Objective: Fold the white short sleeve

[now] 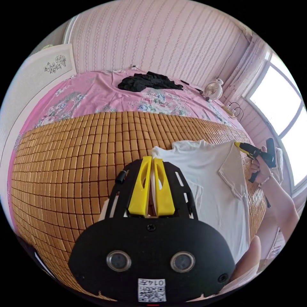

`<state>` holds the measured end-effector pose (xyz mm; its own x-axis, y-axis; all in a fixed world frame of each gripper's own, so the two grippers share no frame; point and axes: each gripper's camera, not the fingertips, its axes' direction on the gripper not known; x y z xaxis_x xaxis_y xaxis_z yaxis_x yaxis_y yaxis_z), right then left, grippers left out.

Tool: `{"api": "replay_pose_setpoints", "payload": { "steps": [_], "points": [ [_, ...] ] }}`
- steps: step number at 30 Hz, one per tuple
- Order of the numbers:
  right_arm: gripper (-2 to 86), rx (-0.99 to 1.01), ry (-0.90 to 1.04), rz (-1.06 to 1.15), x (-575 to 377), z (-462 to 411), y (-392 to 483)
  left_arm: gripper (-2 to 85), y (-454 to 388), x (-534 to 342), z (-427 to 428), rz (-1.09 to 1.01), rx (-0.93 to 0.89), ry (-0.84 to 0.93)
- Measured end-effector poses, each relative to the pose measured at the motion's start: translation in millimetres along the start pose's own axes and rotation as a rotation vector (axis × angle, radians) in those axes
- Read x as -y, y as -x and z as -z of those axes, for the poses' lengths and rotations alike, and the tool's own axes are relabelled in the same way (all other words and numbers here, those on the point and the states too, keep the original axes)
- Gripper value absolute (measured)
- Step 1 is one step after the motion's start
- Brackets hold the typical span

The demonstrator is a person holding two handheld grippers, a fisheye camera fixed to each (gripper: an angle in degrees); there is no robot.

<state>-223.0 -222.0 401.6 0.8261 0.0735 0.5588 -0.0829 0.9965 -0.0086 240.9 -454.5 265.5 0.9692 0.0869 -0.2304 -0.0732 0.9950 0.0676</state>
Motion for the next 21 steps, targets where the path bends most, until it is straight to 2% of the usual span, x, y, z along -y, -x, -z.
{"api": "replay_pose_setpoints", "payload": {
  "steps": [5, 9, 16, 18, 21],
  "points": [
    [0.3, 0.007, -0.011, 0.040, 8.3, 14.3, 14.2, -1.0, -10.6, 4.3, 27.7, -0.023, -0.014, -0.067],
    [0.3, -0.036, 0.073, 0.178, -18.8, 38.2, 23.8, -1.0, -15.8, -21.6, 53.6, -0.094, -0.058, -0.071],
    [0.6, 0.137, 0.186, 0.269, -148.2, 143.9, 25.9, -0.7, -54.4, -169.2, 148.7, -0.354, -0.195, -0.009],
    [0.7, 0.137, 0.257, 0.222, -194.4, 150.7, 10.8, -0.6, -57.5, -219.8, 153.6, -0.324, -0.243, 0.029],
    [1.3, -0.005, 0.422, 0.078, -266.8, 132.2, -25.4, -0.3, -55.9, -296.3, 133.5, -0.191, -0.272, 0.148]
  ]
}}
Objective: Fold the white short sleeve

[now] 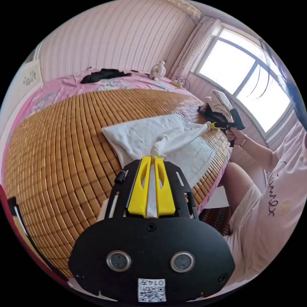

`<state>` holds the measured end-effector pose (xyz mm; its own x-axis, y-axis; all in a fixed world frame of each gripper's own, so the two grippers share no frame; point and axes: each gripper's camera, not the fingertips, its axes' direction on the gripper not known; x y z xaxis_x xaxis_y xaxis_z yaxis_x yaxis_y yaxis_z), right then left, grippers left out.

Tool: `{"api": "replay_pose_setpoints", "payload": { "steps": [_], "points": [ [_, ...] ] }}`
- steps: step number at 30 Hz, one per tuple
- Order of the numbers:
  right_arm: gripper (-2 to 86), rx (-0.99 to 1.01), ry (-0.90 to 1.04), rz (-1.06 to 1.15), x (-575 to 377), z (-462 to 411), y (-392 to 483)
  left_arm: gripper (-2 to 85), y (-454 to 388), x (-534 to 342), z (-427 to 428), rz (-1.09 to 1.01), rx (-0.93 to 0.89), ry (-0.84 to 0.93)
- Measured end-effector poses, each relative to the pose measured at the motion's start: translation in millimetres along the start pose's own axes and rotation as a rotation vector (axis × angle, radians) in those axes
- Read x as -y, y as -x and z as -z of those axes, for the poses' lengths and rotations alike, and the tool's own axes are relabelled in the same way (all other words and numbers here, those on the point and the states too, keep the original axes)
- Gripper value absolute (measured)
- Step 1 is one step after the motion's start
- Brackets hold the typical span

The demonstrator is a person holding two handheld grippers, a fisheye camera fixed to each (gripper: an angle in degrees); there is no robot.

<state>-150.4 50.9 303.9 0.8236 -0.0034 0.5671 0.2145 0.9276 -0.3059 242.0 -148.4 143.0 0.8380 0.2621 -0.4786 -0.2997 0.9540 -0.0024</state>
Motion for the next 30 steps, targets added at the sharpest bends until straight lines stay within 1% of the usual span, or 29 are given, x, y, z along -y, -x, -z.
{"api": "replay_pose_setpoints", "payload": {
  "steps": [1, 2, 5, 7, 8, 10, 13, 16, 18, 19, 20, 21, 22, 23, 25, 28, 30],
  "points": [
    [1.6, -0.059, 0.001, -0.027, -17.1, -10.0, -5.1, 0.0, -0.1, -20.2, -13.6, 0.063, 0.001, 0.060],
    [1.9, -0.076, -0.007, -0.035, -23.3, -12.5, -6.2, 0.4, 0.1, -36.2, -23.1, 0.121, 0.004, 0.092],
    [3.4, -0.048, -0.063, -0.048, -39.6, -10.3, -1.5, 3.0, -1.7, -55.8, -25.5, 0.216, 0.023, 0.101],
    [4.7, -0.106, -0.073, 0.008, -40.3, -1.4, 17.3, 3.8, -7.2, -58.0, -14.2, 0.219, 0.074, 0.083],
    [4.9, -0.137, -0.077, 0.030, -38.9, 0.5, 24.6, 3.9, -12.4, -55.7, -5.2, 0.205, 0.106, 0.064],
    [5.9, -0.218, -0.093, 0.133, -26.1, -2.5, 59.1, 4.0, -23.7, -45.4, 3.1, 0.150, 0.114, 0.036],
    [7.8, -0.164, -0.074, 0.257, 3.2, -37.5, 101.9, 4.2, -44.1, -12.0, -13.5, 0.061, 0.070, 0.051],
    [8.9, -0.180, -0.039, 0.332, 31.5, -87.8, 133.3, 5.1, -63.0, 23.5, -47.2, 0.010, 0.028, 0.004],
    [8.8, -0.210, 0.010, 0.314, 46.2, -118.5, 140.3, 7.1, -68.7, 44.6, -70.6, 0.016, 0.010, 0.028],
    [8.4, -0.211, 0.068, 0.302, 52.6, -137.5, 142.0, 7.7, -71.5, 55.8, -87.3, 0.010, 0.002, 0.058],
    [7.3, -0.213, 0.086, 0.296, 54.2, -144.2, 143.2, 7.8, -74.1, 62.9, -104.7, 0.003, 0.009, 0.111],
    [5.3, -0.209, 0.061, 0.319, 53.1, -146.8, 148.4, 7.6, -75.3, 64.9, -113.3, -0.001, 0.013, 0.145],
    [3.5, -0.210, 0.050, 0.334, 50.8, -145.7, 152.7, 6.2, -78.8, 64.9, -119.7, -0.015, 0.030, 0.143],
    [2.6, -0.202, 0.043, 0.341, 49.0, -143.8, 154.4, 3.7, -82.5, 63.3, -119.4, -0.044, 0.034, 0.140],
    [1.3, -0.123, 0.016, 0.393, 35.4, -129.6, 161.1, 1.4, -85.8, 59.2, -114.6, -0.053, -0.002, 0.156],
    [1.0, 0.016, 0.035, 0.486, 7.6, -111.5, 172.3, 0.6, -104.0, 37.5, -84.5, -0.128, -0.082, 0.091],
    [1.6, 0.035, 0.080, 0.529, -11.2, -106.9, 181.7, 0.9, -120.3, 17.2, -66.1, -0.185, -0.097, 0.070]
  ]
}}
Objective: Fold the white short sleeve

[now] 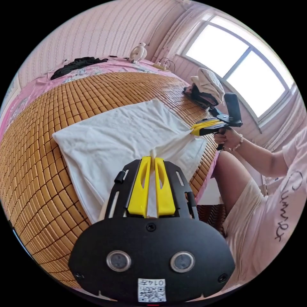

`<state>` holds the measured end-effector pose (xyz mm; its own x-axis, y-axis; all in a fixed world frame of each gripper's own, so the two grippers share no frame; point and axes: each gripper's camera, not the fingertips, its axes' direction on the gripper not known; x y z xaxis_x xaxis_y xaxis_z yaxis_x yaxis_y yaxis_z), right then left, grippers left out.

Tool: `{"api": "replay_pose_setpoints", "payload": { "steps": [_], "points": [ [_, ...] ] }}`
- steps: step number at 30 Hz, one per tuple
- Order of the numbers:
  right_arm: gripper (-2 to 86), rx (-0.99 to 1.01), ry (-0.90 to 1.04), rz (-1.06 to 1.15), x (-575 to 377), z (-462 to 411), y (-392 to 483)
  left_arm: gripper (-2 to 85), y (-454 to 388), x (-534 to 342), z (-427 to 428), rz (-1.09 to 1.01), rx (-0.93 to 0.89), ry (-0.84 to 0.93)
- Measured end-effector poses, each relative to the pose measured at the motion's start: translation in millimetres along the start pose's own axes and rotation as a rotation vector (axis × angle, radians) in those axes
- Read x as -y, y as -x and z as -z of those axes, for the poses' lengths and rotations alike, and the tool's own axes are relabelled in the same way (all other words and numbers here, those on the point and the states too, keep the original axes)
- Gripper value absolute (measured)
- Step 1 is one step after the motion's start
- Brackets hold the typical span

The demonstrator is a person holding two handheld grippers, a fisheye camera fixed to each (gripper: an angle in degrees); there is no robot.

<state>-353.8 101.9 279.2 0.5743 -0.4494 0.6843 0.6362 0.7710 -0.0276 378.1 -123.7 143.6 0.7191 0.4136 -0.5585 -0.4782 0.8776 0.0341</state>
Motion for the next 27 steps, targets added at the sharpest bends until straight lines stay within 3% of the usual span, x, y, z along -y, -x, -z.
{"api": "replay_pose_setpoints", "payload": {
  "steps": [7, 14, 18, 22, 27],
  "points": [
    [5.2, -0.057, 0.178, 0.027, -0.7, -19.6, 38.6, 5.5, -47.0, -59.0, 20.0, -0.027, -0.085, 0.057],
    [2.2, -0.140, 0.209, 0.052, 69.3, -83.8, 48.3, 5.2, -64.4, -21.7, -13.7, -0.064, -0.013, 0.005],
    [0.2, -0.064, 0.365, 0.080, 77.9, -130.5, 62.4, 5.0, -73.9, -10.3, -43.9, -0.084, -0.029, 0.059],
    [-0.3, -0.068, 0.542, 0.152, 78.2, -144.4, 87.0, 5.2, -85.7, -12.5, -65.8, -0.121, -0.172, 0.164],
    [-0.4, -0.156, 0.562, 0.240, 128.3, -148.4, 102.0, 4.6, -98.9, -6.7, -39.2, -0.158, -0.244, 0.020]
  ]
}}
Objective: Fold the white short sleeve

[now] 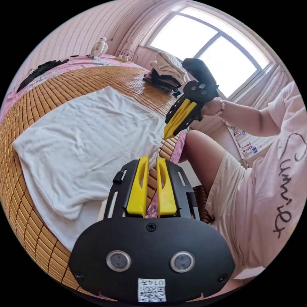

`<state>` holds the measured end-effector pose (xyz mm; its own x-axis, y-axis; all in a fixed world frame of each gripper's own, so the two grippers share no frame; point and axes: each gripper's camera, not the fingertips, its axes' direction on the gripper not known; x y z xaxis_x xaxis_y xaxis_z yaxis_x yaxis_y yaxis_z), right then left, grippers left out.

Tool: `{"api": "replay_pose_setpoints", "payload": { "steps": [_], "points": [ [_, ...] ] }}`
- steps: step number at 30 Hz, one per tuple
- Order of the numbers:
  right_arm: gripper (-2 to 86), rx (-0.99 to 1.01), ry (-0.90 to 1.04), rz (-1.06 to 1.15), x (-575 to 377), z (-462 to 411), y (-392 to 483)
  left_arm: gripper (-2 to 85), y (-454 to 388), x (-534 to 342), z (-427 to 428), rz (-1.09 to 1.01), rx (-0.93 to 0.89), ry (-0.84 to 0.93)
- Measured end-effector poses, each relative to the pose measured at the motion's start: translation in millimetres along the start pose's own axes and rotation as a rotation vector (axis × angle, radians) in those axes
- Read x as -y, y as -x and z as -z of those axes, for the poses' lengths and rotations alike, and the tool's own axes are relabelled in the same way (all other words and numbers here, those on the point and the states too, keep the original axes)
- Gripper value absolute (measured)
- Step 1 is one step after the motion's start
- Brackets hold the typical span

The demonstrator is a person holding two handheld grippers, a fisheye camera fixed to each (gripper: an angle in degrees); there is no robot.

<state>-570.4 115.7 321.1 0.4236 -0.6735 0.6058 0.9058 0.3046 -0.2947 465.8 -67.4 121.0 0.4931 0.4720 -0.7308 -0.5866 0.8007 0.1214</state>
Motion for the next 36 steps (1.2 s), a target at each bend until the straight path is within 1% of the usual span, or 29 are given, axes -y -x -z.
{"api": "replay_pose_setpoints", "payload": {
  "steps": [2, 3, 4, 7, 9, 10, 11, 13, 16, 19, 22, 23, 25, 27, 29, 31, 32, 33, 34, 36],
  "points": [
    [-0.3, -0.082, 0.010, -0.015, 33.6, 4.0, -9.8, 4.0, -6.0, 6.7, 2.3, -0.021, 0.076, -0.057],
    [-0.3, -0.143, 0.013, -0.039, 59.3, 3.6, -18.6, 3.9, -6.7, 7.6, -1.0, -0.023, 0.108, -0.059],
    [-0.4, -0.189, 0.017, -0.062, 85.9, 0.4, -28.5, 3.7, -6.4, 8.8, -11.6, -0.018, 0.155, -0.046],
    [-0.4, -0.242, 0.023, -0.109, 147.9, -11.2, -50.8, 3.4, -2.9, 13.7, -41.2, 0.027, 0.087, 0.081],
    [-0.4, -0.249, 0.038, -0.134, 175.2, -22.3, -63.0, 3.0, -10.3, 13.6, -48.5, 0.014, 0.140, 0.112],
    [-0.3, -0.235, 0.103, -0.146, 188.6, -34.8, -72.1, 2.6, -17.1, 11.8, -50.0, -0.021, 0.164, 0.095],
    [-0.3, -0.233, 0.091, -0.139, 192.0, -33.1, -74.2, 2.2, -22.2, 10.1, -51.1, -0.041, 0.179, 0.084],
    [-0.4, -0.155, 0.147, -0.109, 205.3, -31.2, -85.5, 1.2, -28.5, 8.3, -52.8, -0.065, 0.190, 0.071],
    [-0.5, -0.103, 0.222, -0.092, 225.3, -28.8, -94.7, -0.1, -33.2, 10.3, -54.2, -0.065, 0.175, 0.072],
    [-0.5, -0.162, 0.193, -0.082, 245.1, -22.9, -94.2, -0.6, -37.4, 11.9, -54.8, -0.064, 0.158, 0.073],
    [-0.4, -0.194, 0.212, -0.081, 256.1, -29.4, -94.6, -0.8, -44.2, 13.7, -55.8, -0.072, 0.162, 0.075],
    [-0.4, -0.191, 0.223, -0.080, 258.6, -29.0, -94.8, -0.8, -47.2, 14.3, -56.2, -0.074, 0.166, 0.075],
    [-0.4, -0.183, 0.318, -0.044, 269.7, -27.7, -94.5, -0.8, -52.0, 15.3, -56.7, -0.080, 0.174, 0.075],
    [-0.4, -0.247, 0.297, -0.058, 275.8, -25.0, -99.1, -0.9, -56.0, 16.3, -57.1, -0.083, 0.177, 0.075],
    [-0.4, -0.228, 0.286, -0.109, 277.8, -29.5, -109.8, -0.9, -60.7, 17.7, -57.4, -0.086, 0.177, 0.076],
    [-0.4, -0.170, 0.345, -0.114, 281.5, -24.6, -118.7, -0.9, -64.1, 18.9, -57.5, -0.086, 0.177, 0.077],
    [-0.4, -0.185, 0.364, -0.107, 282.8, -23.1, -118.9, -0.9, -66.3, 19.5, -57.5, -0.087, 0.177, 0.077],
    [-0.4, -0.254, 0.369, -0.083, 285.2, -18.3, -117.5, -0.9, -67.5, 19.8, -57.4, -0.088, 0.177, 0.076],
    [-0.5, -0.288, 0.333, -0.084, 287.5, -13.1, -118.6, -0.9, -70.2, 20.4, -57.3, -0.090, 0.180, 0.076],
    [-0.5, -0.255, 0.296, -0.135, 287.1, -18.2, -126.8, -0.9, -74.3, 21.3, -57.3, -0.093, 0.186, 0.076]
  ]
}}
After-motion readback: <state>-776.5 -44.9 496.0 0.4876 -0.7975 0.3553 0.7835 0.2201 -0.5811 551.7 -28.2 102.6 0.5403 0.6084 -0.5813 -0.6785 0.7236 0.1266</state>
